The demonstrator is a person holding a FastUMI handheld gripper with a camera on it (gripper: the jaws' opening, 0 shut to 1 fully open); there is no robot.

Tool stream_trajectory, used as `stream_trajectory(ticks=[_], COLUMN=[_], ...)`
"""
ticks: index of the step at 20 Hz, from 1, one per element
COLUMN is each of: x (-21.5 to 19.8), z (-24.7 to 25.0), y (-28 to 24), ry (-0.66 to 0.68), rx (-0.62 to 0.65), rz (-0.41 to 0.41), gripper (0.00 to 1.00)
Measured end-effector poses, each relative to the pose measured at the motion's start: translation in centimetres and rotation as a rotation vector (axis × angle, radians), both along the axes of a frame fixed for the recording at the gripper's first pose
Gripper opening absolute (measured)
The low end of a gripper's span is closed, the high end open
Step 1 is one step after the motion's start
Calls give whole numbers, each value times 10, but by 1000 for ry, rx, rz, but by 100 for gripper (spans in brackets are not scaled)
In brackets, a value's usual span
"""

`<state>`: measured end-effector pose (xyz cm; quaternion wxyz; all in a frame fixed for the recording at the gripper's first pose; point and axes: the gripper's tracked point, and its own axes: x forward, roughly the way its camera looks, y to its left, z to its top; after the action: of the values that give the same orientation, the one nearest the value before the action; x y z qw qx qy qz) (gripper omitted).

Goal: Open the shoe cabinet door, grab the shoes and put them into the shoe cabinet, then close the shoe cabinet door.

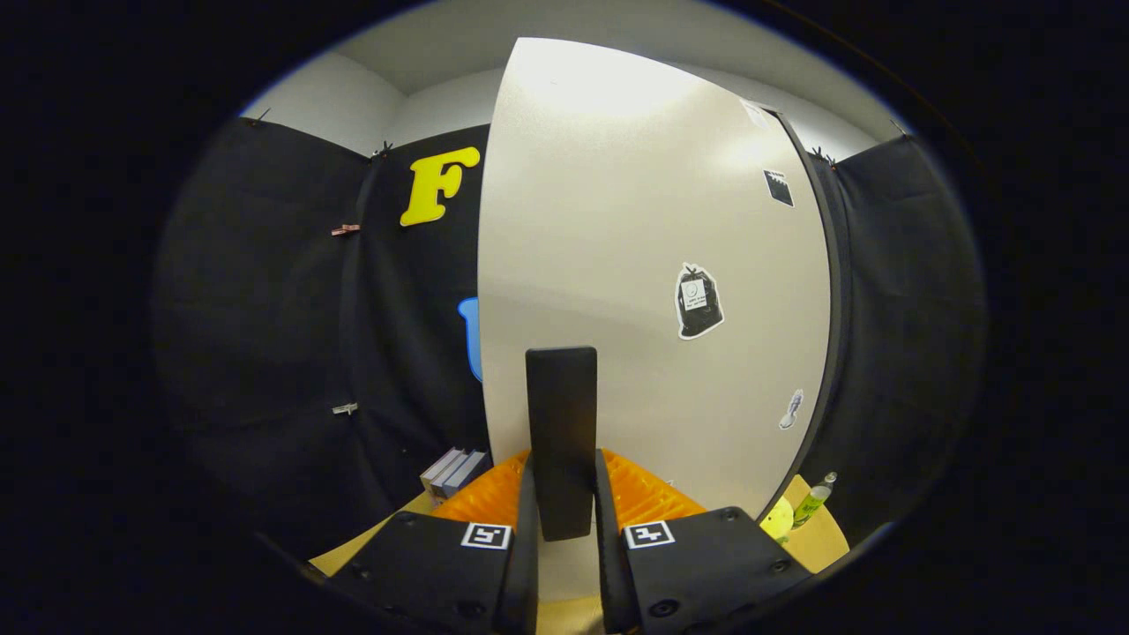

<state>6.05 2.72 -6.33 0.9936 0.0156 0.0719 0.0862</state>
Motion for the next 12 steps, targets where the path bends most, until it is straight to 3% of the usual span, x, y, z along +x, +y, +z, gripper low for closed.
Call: stream_trajectory(ticks=[12], x=[-68], z=[9], y=[-61], ry=[12], rx=[9], rz=[43], gripper=[31])
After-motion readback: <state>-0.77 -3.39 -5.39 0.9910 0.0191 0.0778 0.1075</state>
